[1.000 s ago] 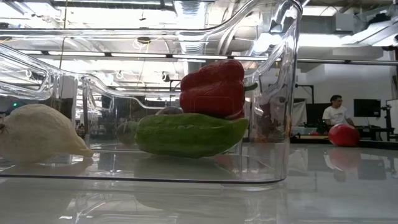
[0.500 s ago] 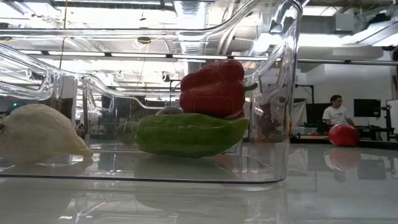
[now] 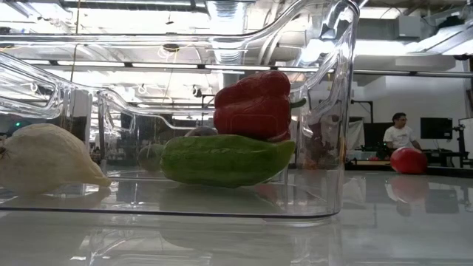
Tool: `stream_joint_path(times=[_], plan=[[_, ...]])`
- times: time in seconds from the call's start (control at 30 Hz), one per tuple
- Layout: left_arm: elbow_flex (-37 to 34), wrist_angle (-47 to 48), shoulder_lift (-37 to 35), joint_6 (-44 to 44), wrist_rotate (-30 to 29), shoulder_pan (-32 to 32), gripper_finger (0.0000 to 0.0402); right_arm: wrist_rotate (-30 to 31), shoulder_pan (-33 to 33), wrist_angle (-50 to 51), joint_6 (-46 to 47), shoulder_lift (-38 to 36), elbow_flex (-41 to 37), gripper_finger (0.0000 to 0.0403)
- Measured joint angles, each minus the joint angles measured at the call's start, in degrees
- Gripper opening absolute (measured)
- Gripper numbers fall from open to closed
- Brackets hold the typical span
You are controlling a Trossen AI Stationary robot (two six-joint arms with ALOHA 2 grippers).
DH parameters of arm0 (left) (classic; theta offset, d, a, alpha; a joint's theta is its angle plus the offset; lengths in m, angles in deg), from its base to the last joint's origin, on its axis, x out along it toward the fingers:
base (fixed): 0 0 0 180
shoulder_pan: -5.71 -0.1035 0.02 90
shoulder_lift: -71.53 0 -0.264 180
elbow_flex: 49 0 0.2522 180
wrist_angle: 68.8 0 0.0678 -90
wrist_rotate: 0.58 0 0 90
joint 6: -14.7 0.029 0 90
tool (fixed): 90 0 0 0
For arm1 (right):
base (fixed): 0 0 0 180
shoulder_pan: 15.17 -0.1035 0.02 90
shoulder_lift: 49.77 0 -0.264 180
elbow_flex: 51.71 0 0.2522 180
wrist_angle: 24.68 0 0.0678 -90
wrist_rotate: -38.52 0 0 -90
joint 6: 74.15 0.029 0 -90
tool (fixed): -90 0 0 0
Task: Sort produce into baskets
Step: Put the lemon into the top transparent bin
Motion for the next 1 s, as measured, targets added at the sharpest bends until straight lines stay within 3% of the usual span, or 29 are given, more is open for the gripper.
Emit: stream_joint_path(times=[0.3, 0.7, 1.0], plan=[[0.0, -0.71, -0.4, 1.11, 0.04, 0.04, 0.0352, -0.87, 1.97, 1.31, -0.02, 0.8, 2.82, 0.0257], [-2.12, -0.26, -4.7, 3.67, 2.26, 2.46, 0.0352, 5.5, 14.78, 1.73, 5.52, 0.86, 24.14, 0.0256], [-3.3, -1.33, -7.3, 2.79, 1.66, 1.68, 0.0352, 3.69, 22.7, -9.27, 10.45, 0.86, 33.17, 0.0256]])
